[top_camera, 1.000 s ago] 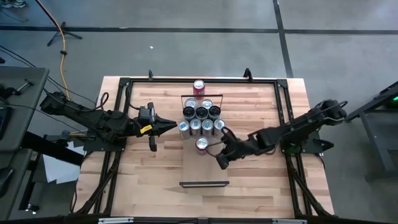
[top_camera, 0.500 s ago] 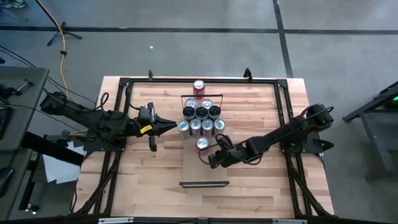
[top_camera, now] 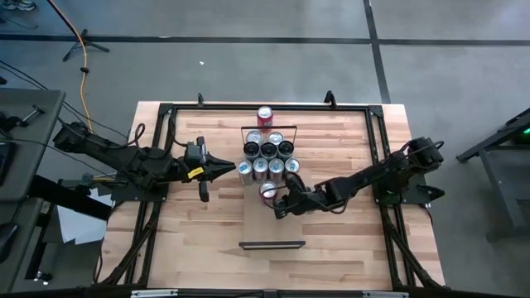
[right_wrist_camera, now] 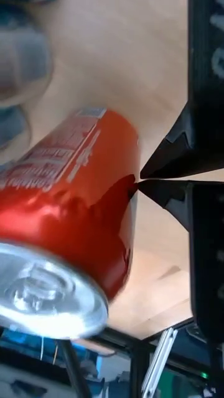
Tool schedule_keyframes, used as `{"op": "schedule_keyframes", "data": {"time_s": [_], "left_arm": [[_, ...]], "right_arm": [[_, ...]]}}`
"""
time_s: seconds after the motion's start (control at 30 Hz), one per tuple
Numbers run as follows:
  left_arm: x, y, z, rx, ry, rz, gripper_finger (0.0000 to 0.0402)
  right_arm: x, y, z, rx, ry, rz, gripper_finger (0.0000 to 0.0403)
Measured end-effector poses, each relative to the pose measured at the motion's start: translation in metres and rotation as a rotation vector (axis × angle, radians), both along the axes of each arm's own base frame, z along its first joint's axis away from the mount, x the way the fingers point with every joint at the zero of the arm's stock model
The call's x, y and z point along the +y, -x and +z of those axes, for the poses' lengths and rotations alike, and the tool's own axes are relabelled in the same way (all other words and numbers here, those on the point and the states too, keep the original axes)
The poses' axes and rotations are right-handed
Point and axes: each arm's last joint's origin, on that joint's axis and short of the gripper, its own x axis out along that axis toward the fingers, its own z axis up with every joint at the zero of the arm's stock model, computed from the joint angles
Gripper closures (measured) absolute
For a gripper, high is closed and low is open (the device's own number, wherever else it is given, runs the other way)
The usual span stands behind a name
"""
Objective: Place canned beverage on shelf
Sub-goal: Put the bottom red soda can on the shelf
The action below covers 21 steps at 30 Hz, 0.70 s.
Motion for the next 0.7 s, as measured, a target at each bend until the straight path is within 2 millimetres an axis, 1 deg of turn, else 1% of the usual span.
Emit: {"op": "schedule_keyframes", "data": {"time_s": [0.23, 0.37, 0.47, 0.53, 0.6, 0.7], "left_arm": [[0.001, 0.002, -0.005, 0.052, -0.018, 0.0, 0.0401], [0.001, 0.003, -0.004, 0.052, -0.018, 0.0, 0.0401], [0.001, 0.003, -0.004, 0.055, -0.018, 0.0, 0.0401], [0.001, 0.003, -0.004, 0.052, 0.001, 0.002, 0.0401], [0.001, 0.003, -0.005, 0.059, 0.018, 0.004, 0.0401], [0.0, 0.004, -0.008, 0.075, 0.044, 0.003, 0.0401]], "right_arm": [[-0.012, -0.008, 0.005, -0.057, 0.014, -0.006, 0.0403], [-0.017, -0.015, 0.011, -0.131, 0.036, 0.025, 0.0403], [-0.018, -0.019, 0.017, -0.198, 0.045, 0.055, 0.0403], [-0.016, -0.021, 0.02, -0.229, 0.04, 0.108, 0.0403], [-0.015, -0.022, 0.022, -0.245, 0.045, 0.172, 0.0403], [-0.009, -0.017, 0.025, -0.235, 0.049, 0.233, 0.0403]]}}
